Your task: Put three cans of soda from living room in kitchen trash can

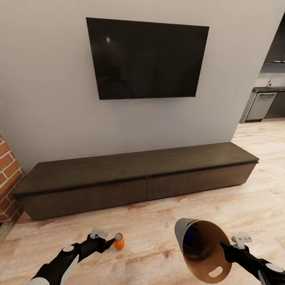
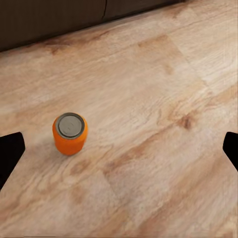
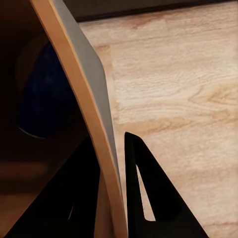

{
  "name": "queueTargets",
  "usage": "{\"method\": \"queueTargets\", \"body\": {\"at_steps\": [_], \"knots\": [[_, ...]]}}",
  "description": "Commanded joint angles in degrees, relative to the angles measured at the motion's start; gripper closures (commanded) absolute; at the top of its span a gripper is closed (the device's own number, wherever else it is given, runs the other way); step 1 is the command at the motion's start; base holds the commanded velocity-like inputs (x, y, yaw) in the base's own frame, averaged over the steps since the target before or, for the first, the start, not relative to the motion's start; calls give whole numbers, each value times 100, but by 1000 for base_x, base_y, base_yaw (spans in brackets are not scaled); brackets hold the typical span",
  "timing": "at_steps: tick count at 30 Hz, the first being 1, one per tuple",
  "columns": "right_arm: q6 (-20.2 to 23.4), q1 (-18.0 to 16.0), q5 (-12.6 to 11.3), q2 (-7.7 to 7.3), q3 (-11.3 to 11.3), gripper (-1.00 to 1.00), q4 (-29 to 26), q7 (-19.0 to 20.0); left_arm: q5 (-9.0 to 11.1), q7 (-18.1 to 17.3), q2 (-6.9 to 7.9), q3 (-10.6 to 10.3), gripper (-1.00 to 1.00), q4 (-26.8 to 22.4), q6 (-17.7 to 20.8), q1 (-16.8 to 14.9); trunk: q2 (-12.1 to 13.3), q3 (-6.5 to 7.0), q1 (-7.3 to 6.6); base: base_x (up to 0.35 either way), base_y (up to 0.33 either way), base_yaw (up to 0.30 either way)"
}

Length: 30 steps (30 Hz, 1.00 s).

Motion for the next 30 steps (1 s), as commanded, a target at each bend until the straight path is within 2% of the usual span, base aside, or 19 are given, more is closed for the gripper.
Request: {"method": "queueTargets", "body": {"at_steps": [1, 3, 6, 20, 23, 24, 26, 28, 30], "knots": [[12, -3, -71, 0, -1, 100, -4, 29, 63, -9, 38, 64, -100, 5, 4, 0, 0, 1, 0, 0, 0, 0], [12, -3, -70, 1, 8, 100, 3, 29, 276, -17, 121, 309, -100, 28, 14, 2, 0, 1, 0, 0, 0, 0], [12, -3, -70, 1, 21, 100, 5, 29, 362, -6, 137, 407, -100, 34, 22, 9, 0, 1, 0, 0, 0, 0], [11, -3, -81, -1, 8, 100, 7, 28, 414, 24, 105, 453, -100, 12, 125, 2, 0, 1, 0, 0, 0, 0], [10, -3, -100, -1, -2, 100, 7, 35, 419, 81, 39, 457, -100, -145, 777, -180, 0, 1, 0, 0, 0, 0], [11, -3, -105, 0, 2, 100, 7, 39, 418, 246, -17, 456, -100, -272, 1270, -405, 0, 1, 0, 0, 0, 0], [11, -3, -108, 3, 9, 100, 7, 42, 424, 505, -64, 457, -100, -361, 1761, -662, 0, 1, 0, 0, 0, 0], [12, -3, -105, 7, 29, 100, 9, 38, 440, 955, -113, 478, -100, -366, 2462, -1199, 0, 1, 0, 0, 0, 0], [12, -3, -91, 12, 42, 100, 17, 34, 448, 1108, -129, 496, -100, -256, 2732, -1474, 0, 1, 0, 0, 0, 0]]}}
